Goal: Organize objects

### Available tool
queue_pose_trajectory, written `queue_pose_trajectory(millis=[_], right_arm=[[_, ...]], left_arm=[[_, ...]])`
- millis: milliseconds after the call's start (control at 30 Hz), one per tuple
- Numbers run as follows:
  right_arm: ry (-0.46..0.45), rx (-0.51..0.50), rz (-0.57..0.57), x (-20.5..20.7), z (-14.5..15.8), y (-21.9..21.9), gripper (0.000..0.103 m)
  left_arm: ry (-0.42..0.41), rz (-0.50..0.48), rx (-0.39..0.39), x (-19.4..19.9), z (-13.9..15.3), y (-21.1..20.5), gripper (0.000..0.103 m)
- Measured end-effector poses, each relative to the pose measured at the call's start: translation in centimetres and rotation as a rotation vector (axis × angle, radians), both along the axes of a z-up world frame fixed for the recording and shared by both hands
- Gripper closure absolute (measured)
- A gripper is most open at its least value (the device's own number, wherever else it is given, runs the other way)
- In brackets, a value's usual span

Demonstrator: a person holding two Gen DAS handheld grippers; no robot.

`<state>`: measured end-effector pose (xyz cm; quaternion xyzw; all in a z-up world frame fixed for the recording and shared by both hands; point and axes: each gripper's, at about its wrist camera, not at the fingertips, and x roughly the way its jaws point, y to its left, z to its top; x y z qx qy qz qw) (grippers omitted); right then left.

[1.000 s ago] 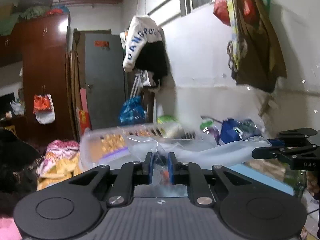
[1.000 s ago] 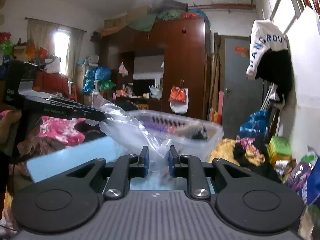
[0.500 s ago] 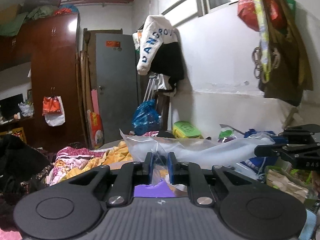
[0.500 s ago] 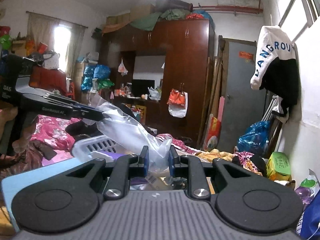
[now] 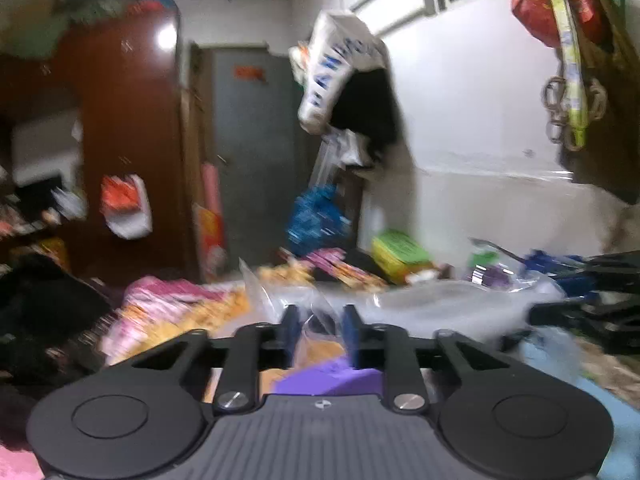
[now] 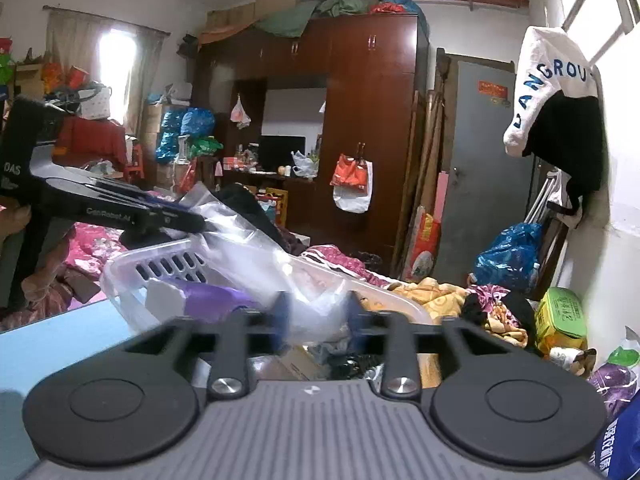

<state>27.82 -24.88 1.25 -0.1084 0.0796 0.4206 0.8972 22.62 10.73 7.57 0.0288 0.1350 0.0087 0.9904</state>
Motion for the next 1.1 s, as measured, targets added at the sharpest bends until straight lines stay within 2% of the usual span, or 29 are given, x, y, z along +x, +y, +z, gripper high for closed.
queue_pose_trajectory(millis=[33,67,100,133,233,267,367,433,500,567,600,700,767,833,967,1100], right_arm=[[-0.008,0.006,-0.008,-0.2,0.0,-0.2,0.038],[-0.010,0.015,-0.012,-0.2,0.1,-0.5,0.032],[-0.010,0.029,-0.017,-0.3,0.3,-0.7,0.020],[-0.013,0.047,-0.023,-0.5,0.5,-1.1,0.015],[-0.024,0.074,-0.034,-1.2,1.1,-1.7,0.007],[-0.030,0.079,-0.045,-1.5,1.3,-1.7,0.000],[-0.026,0.091,-0.055,-2.3,1.9,-1.7,0.000],[-0.006,0.108,-0.076,-3.0,2.3,-1.9,0.000],[0.052,0.103,-0.120,-2.9,2.9,-1.5,0.000],[0.116,0.101,-0.191,-2.7,3.3,-1.3,0.000],[0.121,0.104,-0.246,-3.1,3.4,-1.1,0.000],[0.090,0.084,-0.385,-4.8,3.2,-0.4,0.000],[0.112,0.057,-0.392,-5.8,3.1,0.1,0.000],[0.131,0.054,-0.375,-6.8,3.0,0.3,0.000],[0.140,0.035,-0.349,-9.5,2.5,0.5,0.000],[0.147,0.047,-0.327,-11.5,2.0,0.1,0.000]], left_arm=[[-0.018,0.014,0.014,-0.3,-0.1,0.0,0.042],[-0.030,0.022,0.021,-0.4,-0.2,0.1,0.026],[-0.048,0.031,0.026,-0.8,-0.2,0.0,0.023],[-0.065,0.038,0.032,-1.3,0.0,0.0,0.023],[-0.091,0.035,0.044,-2.5,0.7,-0.6,0.021],[-0.097,0.040,0.052,-2.8,0.9,-0.8,0.019],[-0.122,0.029,0.083,-4.1,1.2,-1.8,0.016],[-0.131,0.008,0.071,-4.7,1.3,-2.3,0.012],[-0.116,-0.014,0.034,-5.4,1.1,-2.6,0.001],[-0.060,-0.067,0.011,-5.7,0.9,-2.9,0.000],[-0.045,-0.085,0.022,-6.0,0.6,-3.4,0.000],[-0.036,-0.055,0.082,-7.2,0.0,-4.8,0.000],[-0.016,-0.024,0.080,-8.0,0.1,-5.0,0.000],[0.006,0.013,0.045,-8.8,0.6,-4.7,0.000],[-0.003,0.039,-0.003,-11.2,1.2,-4.5,0.000],[-0.008,0.050,-0.004,-14.3,0.8,-5.0,0.000]])
